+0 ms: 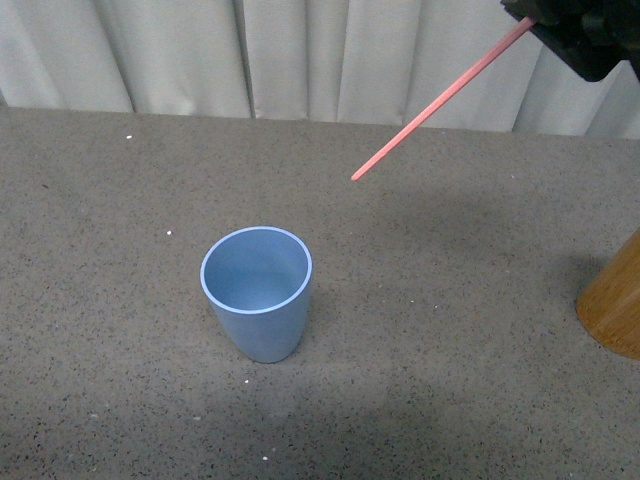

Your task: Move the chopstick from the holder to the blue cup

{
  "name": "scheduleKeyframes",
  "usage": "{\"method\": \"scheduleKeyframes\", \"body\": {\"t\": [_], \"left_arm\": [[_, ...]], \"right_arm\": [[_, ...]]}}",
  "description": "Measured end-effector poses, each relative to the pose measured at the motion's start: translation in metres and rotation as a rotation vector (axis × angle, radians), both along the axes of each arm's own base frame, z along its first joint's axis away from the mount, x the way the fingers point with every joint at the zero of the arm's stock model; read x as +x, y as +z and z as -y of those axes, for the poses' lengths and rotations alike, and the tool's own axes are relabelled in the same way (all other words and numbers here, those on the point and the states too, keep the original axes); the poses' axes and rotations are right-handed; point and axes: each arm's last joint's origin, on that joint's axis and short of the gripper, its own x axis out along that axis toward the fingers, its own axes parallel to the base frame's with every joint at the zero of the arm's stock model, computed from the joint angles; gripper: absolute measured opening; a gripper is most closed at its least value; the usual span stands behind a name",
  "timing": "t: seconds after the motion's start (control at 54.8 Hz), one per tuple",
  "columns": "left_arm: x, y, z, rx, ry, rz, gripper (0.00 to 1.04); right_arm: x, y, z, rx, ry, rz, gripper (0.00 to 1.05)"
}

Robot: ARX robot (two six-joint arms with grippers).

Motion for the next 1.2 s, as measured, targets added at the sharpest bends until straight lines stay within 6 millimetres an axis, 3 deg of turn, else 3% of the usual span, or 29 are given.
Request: {"method": "scheduleKeyframes", "body": {"t": [0.621,1.205], "left_arm": [[0.0,0.0,0.0,0.0,0.0,0.0,0.98],[0.0,0.0,0.0,0.0,0.0,0.0,0.98]], "right_arm": [[0.004,-0.015,-0.037,0.044,0.132,-0.039,0.01],[0.003,-0.026,-0.046,0.025,0.153,-0.088,0.01]]}}
